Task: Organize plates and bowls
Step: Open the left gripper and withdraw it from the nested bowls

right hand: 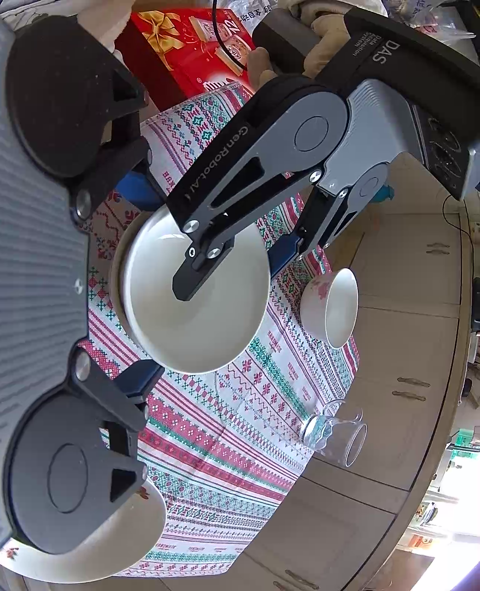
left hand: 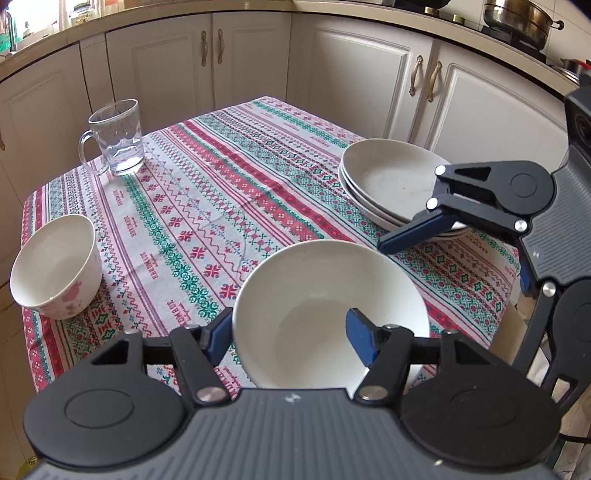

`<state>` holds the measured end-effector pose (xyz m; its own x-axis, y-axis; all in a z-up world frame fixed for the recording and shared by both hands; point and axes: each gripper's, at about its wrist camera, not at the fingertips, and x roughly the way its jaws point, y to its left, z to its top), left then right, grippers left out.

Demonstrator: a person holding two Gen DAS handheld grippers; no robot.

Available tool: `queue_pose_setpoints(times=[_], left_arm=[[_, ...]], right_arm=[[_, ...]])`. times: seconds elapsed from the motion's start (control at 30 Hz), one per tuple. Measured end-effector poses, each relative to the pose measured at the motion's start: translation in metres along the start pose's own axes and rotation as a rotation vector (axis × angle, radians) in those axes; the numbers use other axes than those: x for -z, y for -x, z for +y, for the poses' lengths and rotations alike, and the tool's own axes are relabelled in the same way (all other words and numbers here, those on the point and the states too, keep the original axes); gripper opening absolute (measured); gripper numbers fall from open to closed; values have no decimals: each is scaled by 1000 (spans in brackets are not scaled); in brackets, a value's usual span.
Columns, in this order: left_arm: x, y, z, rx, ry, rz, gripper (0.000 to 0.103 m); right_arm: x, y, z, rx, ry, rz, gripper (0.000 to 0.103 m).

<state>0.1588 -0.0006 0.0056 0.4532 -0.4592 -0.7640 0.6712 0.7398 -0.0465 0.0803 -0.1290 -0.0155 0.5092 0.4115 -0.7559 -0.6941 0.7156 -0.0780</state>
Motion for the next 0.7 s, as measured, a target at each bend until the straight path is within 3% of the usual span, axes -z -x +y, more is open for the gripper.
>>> queue_pose_setpoints(times=[0.37, 0.7], left_arm=[[14, 29, 12, -64, 25, -63, 90], [29, 47, 58, -170, 93, -100, 91]], right_arm=[[-3, 10, 5, 5, 21, -32, 103], [-40, 8, 2, 27, 96, -55, 103]])
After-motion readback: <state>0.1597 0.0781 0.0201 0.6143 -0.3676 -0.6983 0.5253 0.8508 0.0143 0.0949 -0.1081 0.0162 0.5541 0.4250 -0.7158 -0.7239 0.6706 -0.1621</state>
